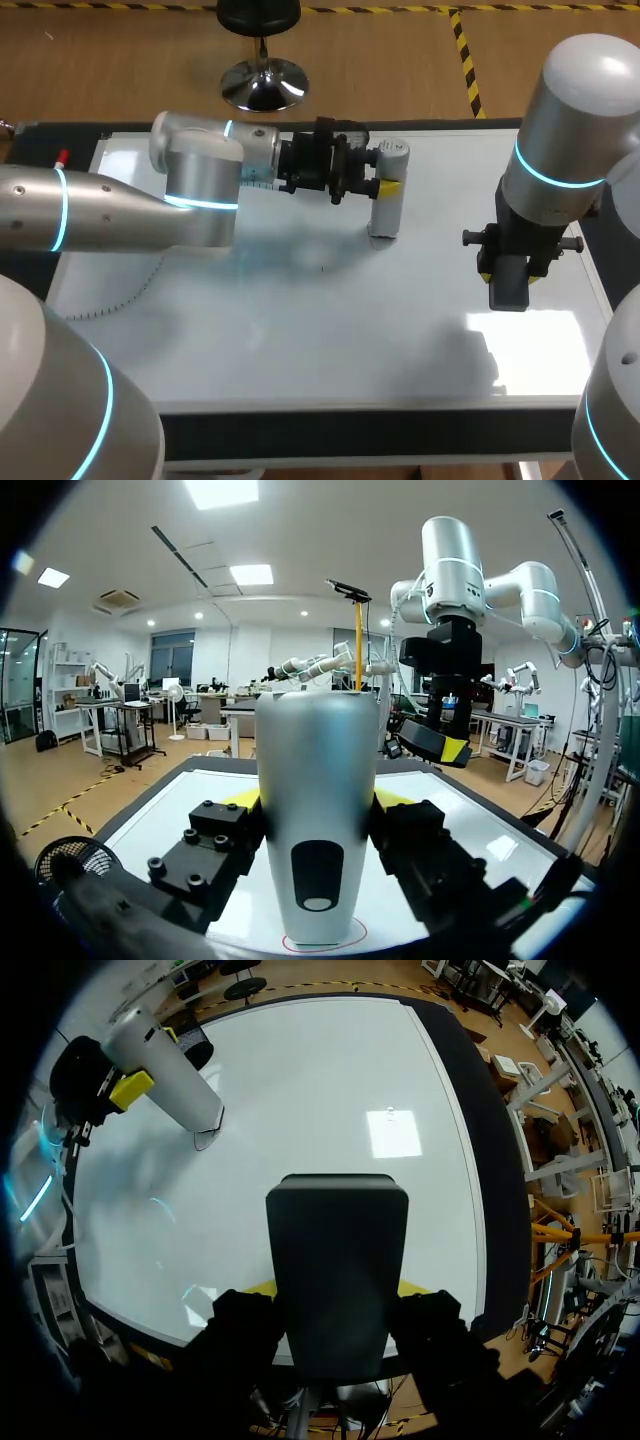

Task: Pick up the inspection probe, press it on each red-marked spot on the whiteboard one by one, put down the probe, pick up the eraser, and wipe off all the red marks.

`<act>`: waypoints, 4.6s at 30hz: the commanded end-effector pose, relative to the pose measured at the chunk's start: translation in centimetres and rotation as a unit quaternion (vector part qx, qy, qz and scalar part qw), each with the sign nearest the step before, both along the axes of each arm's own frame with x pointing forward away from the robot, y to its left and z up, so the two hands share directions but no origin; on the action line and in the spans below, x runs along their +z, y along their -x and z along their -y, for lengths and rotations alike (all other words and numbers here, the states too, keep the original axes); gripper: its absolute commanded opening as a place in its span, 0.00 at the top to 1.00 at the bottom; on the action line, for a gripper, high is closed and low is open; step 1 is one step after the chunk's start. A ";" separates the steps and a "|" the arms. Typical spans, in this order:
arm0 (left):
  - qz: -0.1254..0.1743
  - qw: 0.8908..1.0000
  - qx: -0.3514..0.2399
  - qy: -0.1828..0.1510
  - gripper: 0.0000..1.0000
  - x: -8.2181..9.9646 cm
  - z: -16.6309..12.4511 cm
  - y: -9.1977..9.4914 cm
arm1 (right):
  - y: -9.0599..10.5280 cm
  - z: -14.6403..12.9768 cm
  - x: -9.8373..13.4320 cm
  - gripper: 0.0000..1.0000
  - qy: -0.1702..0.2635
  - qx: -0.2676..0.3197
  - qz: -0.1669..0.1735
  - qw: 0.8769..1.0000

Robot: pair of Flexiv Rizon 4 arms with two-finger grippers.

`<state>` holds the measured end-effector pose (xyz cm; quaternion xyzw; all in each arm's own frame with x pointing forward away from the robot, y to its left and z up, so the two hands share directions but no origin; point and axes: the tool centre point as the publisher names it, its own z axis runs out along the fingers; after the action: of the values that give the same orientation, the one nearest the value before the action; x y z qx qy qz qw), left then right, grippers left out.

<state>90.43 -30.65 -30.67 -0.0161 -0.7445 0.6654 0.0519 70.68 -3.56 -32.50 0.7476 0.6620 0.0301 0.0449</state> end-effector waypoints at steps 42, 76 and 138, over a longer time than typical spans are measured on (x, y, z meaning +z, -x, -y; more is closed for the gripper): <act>0.000 1.000 -0.011 -0.009 1.00 -0.9 0.1 0.6 | 0.2 0.2 0.1 1.00 -0.002 0.001 0.001 1.000; 0.000 1.000 -0.026 0.003 1.00 0.6 0.1 0.7 | 0.2 0.2 0.1 1.00 -0.002 0.001 0.001 1.000; 0.025 0.999 -0.010 0.027 1.00 9.6 -6.7 -3.9 | 0.2 0.2 0.1 1.00 -0.002 0.001 0.001 1.000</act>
<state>94.18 -24.95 -21.53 -0.0390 -0.7269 0.6845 0.0388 70.68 -3.56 -32.50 0.7476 0.6620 0.0302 0.0449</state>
